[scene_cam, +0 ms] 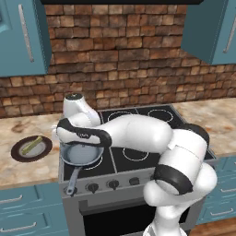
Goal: Pick up the butter stick and place it in the pan. Then turn on the burner for the pan.
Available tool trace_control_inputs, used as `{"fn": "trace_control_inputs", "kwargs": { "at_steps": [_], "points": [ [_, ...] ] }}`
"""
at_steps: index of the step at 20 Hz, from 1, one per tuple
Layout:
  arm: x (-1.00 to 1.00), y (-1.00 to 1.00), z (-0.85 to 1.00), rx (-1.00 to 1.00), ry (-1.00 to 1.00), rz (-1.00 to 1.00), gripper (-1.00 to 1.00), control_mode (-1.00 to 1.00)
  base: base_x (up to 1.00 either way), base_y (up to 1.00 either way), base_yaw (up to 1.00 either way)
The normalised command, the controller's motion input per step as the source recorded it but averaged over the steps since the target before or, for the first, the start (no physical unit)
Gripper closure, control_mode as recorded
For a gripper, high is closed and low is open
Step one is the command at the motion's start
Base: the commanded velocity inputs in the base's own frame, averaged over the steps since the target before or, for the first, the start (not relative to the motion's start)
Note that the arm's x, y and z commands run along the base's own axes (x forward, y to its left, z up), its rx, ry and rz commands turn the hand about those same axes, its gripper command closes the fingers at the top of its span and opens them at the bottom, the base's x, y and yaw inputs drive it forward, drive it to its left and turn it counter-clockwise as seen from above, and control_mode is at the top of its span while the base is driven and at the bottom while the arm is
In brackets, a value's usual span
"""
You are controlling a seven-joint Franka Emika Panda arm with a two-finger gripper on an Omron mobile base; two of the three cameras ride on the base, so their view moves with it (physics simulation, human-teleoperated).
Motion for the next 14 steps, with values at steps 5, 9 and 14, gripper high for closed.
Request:
{"fn": "trace_control_inputs", "kwargs": {
  "at_steps": [5, 9, 14],
  "points": [
    [0.33, 0.59, -0.08, 0.00, 0.03, 0.00, -1.00, -1.00, 0.00, 0.00, 0.00],
    [0.33, 0.46, 0.00, 0.00, 0.02, 0.00, -1.00, -1.00, 0.00, 0.00, 0.00],
    [0.32, 0.46, 0.00, 0.00, 0.00, 0.00, -1.00, -1.00, 0.00, 0.00, 0.00]
  ]
}}
